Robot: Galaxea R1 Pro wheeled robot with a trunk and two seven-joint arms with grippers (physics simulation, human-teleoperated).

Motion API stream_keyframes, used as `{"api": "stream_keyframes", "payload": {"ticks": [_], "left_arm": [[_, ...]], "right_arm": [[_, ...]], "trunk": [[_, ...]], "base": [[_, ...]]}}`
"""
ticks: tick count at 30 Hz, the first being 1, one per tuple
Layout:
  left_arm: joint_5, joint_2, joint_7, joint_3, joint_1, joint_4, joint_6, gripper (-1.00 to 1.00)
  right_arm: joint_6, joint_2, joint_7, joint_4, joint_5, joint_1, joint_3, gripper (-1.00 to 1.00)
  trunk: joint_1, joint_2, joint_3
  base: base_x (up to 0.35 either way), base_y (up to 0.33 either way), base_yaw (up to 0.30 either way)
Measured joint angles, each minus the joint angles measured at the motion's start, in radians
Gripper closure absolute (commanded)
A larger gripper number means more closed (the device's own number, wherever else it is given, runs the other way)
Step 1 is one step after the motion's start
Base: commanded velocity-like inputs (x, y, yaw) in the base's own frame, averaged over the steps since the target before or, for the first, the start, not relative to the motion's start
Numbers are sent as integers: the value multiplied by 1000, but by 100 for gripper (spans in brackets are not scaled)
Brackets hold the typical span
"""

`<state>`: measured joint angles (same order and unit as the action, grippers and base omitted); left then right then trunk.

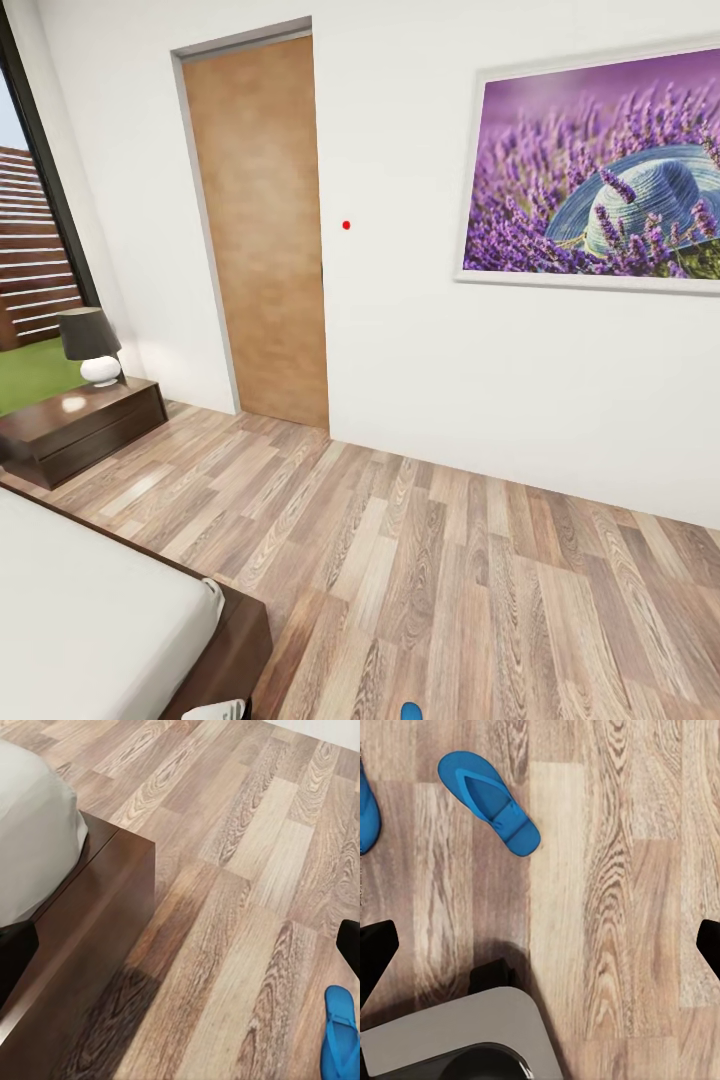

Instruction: In the bedroom, move the book from the bed onto either nightstand, and place the two sandals side by side next to the bed.

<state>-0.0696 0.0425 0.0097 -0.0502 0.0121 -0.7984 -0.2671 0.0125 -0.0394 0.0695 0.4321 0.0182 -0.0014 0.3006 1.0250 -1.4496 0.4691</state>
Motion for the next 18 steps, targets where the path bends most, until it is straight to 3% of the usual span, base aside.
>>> {"api": "stream_keyframes", "payload": {"ticks": [11,15,18], "left_arm": [[0,3,-2,9,0,0,1,-100],[0,6,-3,60,0,-3,3,-100],[0,15,-2,135,0,-10,12,-100]], "right_arm": [[0,-2,0,0,1,0,1,-100],[0,-2,0,0,1,0,1,-100],[0,-2,0,0,1,0,1,-100]], "trunk": [[0,0,0],[0,0,0],[0,0,0]], "base": [[0,0,0],[0,0,0],[0,0,0]]}}
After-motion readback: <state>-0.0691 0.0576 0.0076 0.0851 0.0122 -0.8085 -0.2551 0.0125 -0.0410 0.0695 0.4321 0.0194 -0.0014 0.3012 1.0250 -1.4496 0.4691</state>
